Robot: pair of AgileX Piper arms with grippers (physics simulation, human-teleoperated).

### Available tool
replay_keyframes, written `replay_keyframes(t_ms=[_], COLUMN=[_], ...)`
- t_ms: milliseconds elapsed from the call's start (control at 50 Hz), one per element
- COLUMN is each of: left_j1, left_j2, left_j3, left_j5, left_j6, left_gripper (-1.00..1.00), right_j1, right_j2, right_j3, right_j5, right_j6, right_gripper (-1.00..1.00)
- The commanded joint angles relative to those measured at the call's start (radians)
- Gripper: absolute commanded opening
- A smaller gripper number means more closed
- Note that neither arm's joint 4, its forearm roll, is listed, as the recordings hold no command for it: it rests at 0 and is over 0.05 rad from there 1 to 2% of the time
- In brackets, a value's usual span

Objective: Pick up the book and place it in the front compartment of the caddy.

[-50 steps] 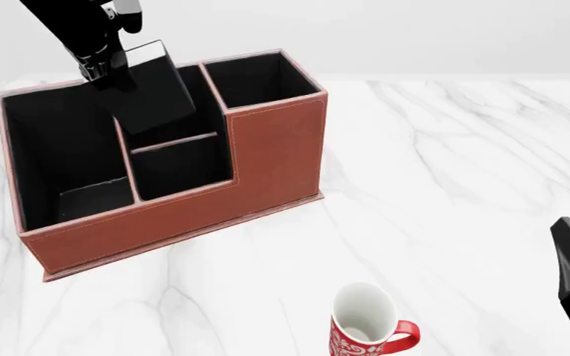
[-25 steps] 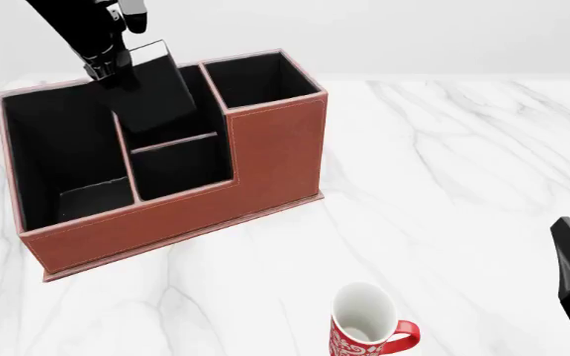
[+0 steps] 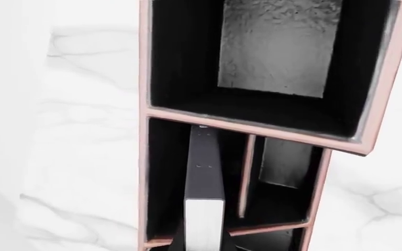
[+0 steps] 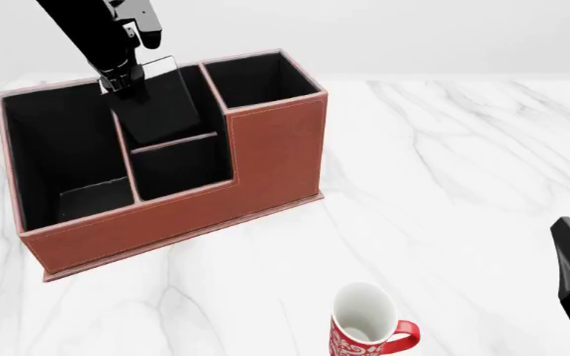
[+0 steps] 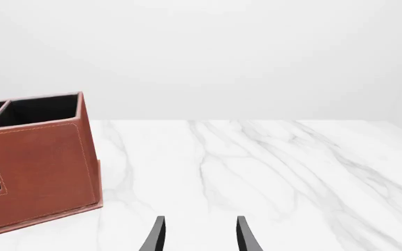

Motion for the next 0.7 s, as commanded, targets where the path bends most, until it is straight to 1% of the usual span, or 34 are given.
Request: replay_keyframes(t_ms=[20,140,160,200,240,280,480,520,700], left_j1=[0.006,0.004,-0.008,0.001,-0.004,0.004,0.003,0.017,0.004], left_j2=[0.043,0.057,0.061,0.064,0.068,0.071,0.086,0.086,0.099], left_j3=[-0.009,-0.017,-0.017,-0.020,-0.021,-0.020,-0.026,-0.026,-0.022], left_j5=[0.000,0.000,0.000,0.000,0.000,0.000,0.000,0.000,0.000], left_j6=[0.014,0.010,-0.001,0.010,0.001,0.014,0.020,0.035,0.029], left_gripper=[-1.00,-1.00,-1.00,-1.00,-1.00,-1.00,-1.00,-1.00,-1.00], right_j1=[0.000,0.000,0.000,0.000,0.000,0.000,0.000,0.000,0.000], right_j2=[-0.002,-0.002,-0.002,-0.002,-0.002,-0.002,-0.002,-0.002,-0.002], right_j3=[0.001,0.001,0.001,0.001,0.001,0.001,0.001,0.001,0.001], right_j5=[0.001,0.001,0.001,0.001,0.001,0.001,0.001,0.001,0.001], right_j6=[0.001,0.002,0.002,0.002,0.002,-0.001,-0.001,-0.001,-0.001], right_gripper=[1.00,1.00,1.00,1.00,1.00,1.00,1.00,1.00,1.00])
